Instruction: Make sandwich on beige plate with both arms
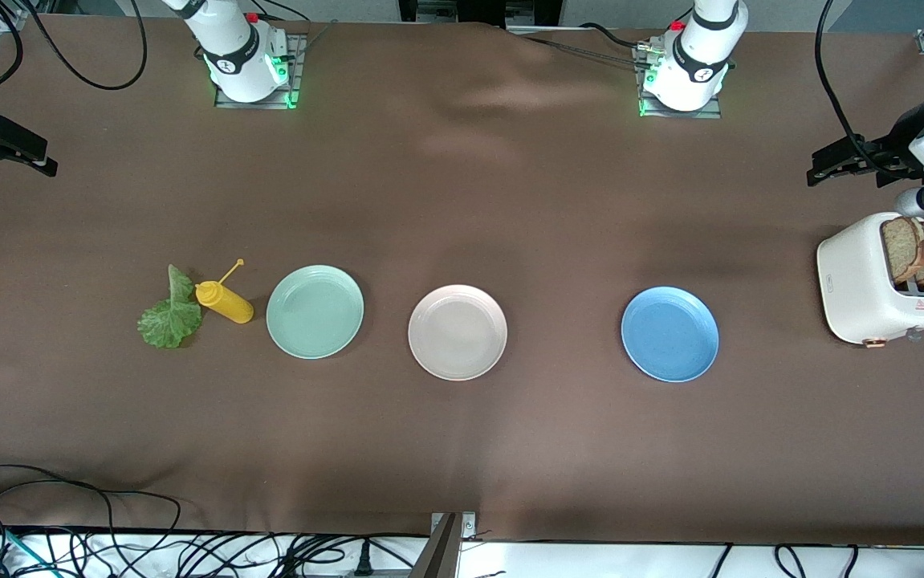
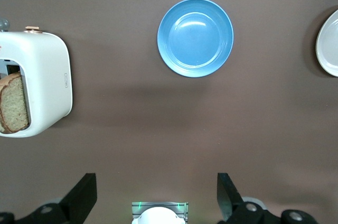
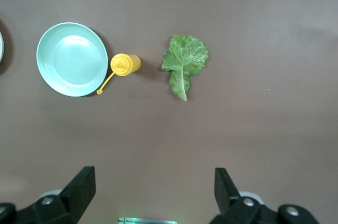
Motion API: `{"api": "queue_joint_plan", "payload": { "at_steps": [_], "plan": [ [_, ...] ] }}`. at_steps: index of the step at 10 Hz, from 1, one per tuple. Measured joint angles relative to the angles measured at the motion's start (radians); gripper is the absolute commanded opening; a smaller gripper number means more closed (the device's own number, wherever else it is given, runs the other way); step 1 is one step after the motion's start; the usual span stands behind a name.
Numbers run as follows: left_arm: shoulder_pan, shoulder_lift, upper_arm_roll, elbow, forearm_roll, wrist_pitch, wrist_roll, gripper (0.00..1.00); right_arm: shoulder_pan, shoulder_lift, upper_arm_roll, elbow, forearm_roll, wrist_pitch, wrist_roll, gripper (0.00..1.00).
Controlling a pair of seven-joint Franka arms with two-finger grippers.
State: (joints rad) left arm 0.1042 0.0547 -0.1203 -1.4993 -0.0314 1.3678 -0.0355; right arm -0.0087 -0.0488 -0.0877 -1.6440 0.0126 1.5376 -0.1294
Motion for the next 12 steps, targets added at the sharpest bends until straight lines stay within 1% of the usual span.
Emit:
{"api": "queue_joint_plan", "payload": {
  "at_steps": [12],
  "plan": [
    [0.001,0.000,0.001,-0.015,0.000,0.009,0.000,1.00,0.000,0.000,0.000,0.000,0.000,0.000,0.000,1.00]
  ]
}}
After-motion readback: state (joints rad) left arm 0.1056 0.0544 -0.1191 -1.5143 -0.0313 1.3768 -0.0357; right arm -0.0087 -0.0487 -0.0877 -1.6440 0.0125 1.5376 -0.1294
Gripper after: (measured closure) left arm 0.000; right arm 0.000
